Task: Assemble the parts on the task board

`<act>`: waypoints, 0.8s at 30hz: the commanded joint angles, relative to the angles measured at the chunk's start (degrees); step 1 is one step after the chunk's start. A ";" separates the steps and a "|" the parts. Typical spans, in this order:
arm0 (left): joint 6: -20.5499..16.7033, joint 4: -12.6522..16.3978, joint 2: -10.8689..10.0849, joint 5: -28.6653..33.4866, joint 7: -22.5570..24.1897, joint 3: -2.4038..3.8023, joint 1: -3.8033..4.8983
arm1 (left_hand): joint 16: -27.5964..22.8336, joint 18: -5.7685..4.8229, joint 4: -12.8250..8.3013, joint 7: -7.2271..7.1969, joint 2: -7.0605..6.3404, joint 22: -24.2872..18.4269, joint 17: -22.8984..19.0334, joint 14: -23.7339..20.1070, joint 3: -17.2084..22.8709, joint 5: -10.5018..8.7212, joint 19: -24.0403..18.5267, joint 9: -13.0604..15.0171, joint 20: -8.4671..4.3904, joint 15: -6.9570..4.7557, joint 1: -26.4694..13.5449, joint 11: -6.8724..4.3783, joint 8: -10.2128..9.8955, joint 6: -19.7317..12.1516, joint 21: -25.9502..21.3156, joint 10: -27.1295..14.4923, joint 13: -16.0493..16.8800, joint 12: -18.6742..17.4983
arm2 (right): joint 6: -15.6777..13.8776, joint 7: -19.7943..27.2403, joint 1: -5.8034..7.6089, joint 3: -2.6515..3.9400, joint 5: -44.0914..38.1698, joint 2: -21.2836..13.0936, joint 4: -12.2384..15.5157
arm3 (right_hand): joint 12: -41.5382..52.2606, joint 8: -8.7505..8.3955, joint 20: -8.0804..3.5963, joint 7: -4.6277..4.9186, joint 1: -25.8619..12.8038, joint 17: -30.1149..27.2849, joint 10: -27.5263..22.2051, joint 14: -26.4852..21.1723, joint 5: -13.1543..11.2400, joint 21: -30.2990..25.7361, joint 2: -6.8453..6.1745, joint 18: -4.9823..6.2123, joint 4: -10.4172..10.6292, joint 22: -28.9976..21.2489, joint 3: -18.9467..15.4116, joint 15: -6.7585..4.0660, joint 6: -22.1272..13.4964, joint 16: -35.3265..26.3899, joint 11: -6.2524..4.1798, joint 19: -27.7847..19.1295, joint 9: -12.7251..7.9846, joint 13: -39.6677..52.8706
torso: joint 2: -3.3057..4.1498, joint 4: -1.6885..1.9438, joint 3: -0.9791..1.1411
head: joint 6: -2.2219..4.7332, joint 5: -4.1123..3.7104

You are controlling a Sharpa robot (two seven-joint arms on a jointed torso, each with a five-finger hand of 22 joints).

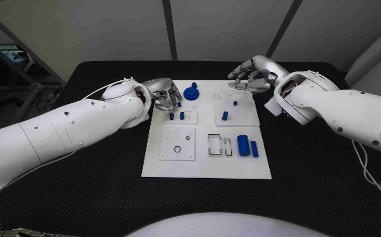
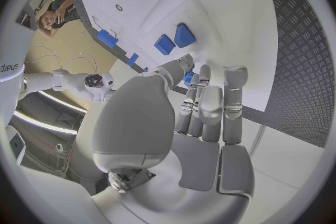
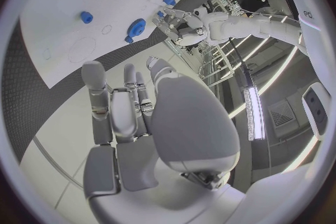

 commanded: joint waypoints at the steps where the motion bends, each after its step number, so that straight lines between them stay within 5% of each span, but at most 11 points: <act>1: -1.84 0.14 -0.29 0.12 0.48 0.27 0.07 | 0.28 -2.58 -0.10 -0.11 -0.21 0.03 -0.03 0.22 -0.48 -0.07 0.25 -0.01 0.15 0.30 -0.24 -0.03 -0.18 -0.49 -0.28 -0.07 0.06 -0.22 | 2.16 -3.09 0.06 0.03 -7.46 -0.02 -0.12 | -2.62 0.44 -0.15 0.02 0.82 1.20 0.63 1.89 -0.51 1.16 -0.41 0.26 -0.40 1.63 1.07 0.14 0.68 0.97 0.05 1.30 -0.02 -2.33 | -0.01 0.03 -0.01 | 0.05 -0.01; 9: -3.64 0.83 -2.46 3.17 2.85 1.44 0.05 | -0.35 -2.31 -0.03 -0.32 0.11 -0.70 -1.95 -0.44 -0.59 -0.05 -0.46 0.49 0.13 0.27 -0.18 -0.05 0.93 1.98 -1.79 0.07 0.07 -0.80 | 5.10 -6.69 0.01 0.03 -20.62 -0.68 0.10 | -11.98 0.85 -0.25 -0.41 2.67 5.31 4.45 3.17 -5.41 6.74 -1.03 -1.04 -2.45 9.26 6.26 0.11 3.93 4.95 -0.12 5.54 -0.04 -10.19 | 0.00 0.03 -0.02 | 0.20 0.07; 13: -6.67 1.20 -4.78 16.22 8.45 2.60 0.05 | -0.54 -2.37 -0.17 0.53 0.65 -0.49 -2.56 -0.70 -0.05 -0.09 -0.41 0.89 0.18 0.39 -0.04 0.17 2.27 5.80 -1.88 1.28 0.36 -0.28 | 4.97 -8.72 -0.13 0.02 -28.75 -1.39 0.80 | -14.81 0.82 -0.32 -0.84 2.44 6.01 6.42 3.28 -6.51 8.21 -1.21 -1.36 -2.97 11.27 7.91 -0.06 5.34 5.76 -0.28 6.33 -0.03 -12.31 | -0.10 0.16 0.00 | 0.84 -0.84; 16: -8.06 1.47 -6.31 24.58 11.93 3.07 0.05 | -3.55 -1.04 -0.43 0.78 0.61 -4.74 -9.79 -3.99 0.29 -0.04 -4.80 0.98 0.38 0.75 -0.13 0.55 2.93 7.79 -8.83 0.41 0.19 -0.72 | 4.77 -9.77 -0.40 0.02 -32.42 -1.55 1.25 | -16.35 0.61 -0.33 -0.87 2.12 6.12 6.89 3.28 -6.87 8.69 -1.49 -1.47 -3.17 11.92 8.58 -0.02 5.71 5.97 -0.23 6.51 -0.09 -13.33 | -0.13 0.18 -0.08 | 1.07 -1.33; 17: -8.18 1.50 -6.88 27.60 12.99 3.19 0.05 | -6.48 -0.98 -0.63 0.90 0.54 -5.09 -15.62 -7.02 0.50 -0.05 -5.71 0.84 0.50 0.95 -0.18 0.70 2.87 8.09 -9.71 0.00 0.15 -0.91 | 4.73 -10.14 -0.51 0.02 -33.65 -1.51 1.35 | -16.78 0.50 -0.30 -0.85 2.02 6.13 6.87 3.27 -6.91 8.74 -1.59 -1.48 -3.21 11.97 8.73 0.01 5.70 6.01 -0.15 6.49 -0.11 -13.60 | -0.13 0.13 -0.07 | 1.18 -1.53; 19: -8.40 1.42 -7.82 33.18 14.92 3.34 0.06 | -9.01 -0.94 -0.76 0.97 0.59 -5.35 -20.26 -9.25 0.66 -0.03 -6.35 0.65 0.64 0.97 -0.40 0.79 2.76 8.46 -10.44 -0.16 0.16 -0.95 | 4.69 -10.93 -0.73 0.00 -35.83 -1.29 1.41 | -17.65 0.18 -0.23 -0.73 1.76 6.11 6.81 3.25 -7.00 8.83 -1.89 -1.50 -3.26 12.07 8.98 0.12 5.48 6.06 0.00 6.46 -0.19 -14.16 | -0.13 0.12 -0.08 | 1.10 -1.83; 24: -9.75 1.29 -9.11 45.63 19.72 3.49 0.03 | -11.95 -0.90 -0.06 0.90 0.28 -6.09 -25.10 -11.18 -0.72 -0.15 -7.07 0.37 0.83 1.01 -2.36 0.65 2.45 8.85 -11.92 0.44 0.36 -0.35 | 5.19 -12.88 -1.87 -0.12 -39.29 -0.62 1.35 | -19.97 -1.02 -0.04 -0.47 0.91 5.94 5.72 3.18 -7.47 8.88 -2.79 -1.45 -3.24 12.08 9.43 0.27 4.04 6.08 0.42 6.22 -0.35 -15.61 | -0.06 0.14 -0.09 | 1.18 -2.23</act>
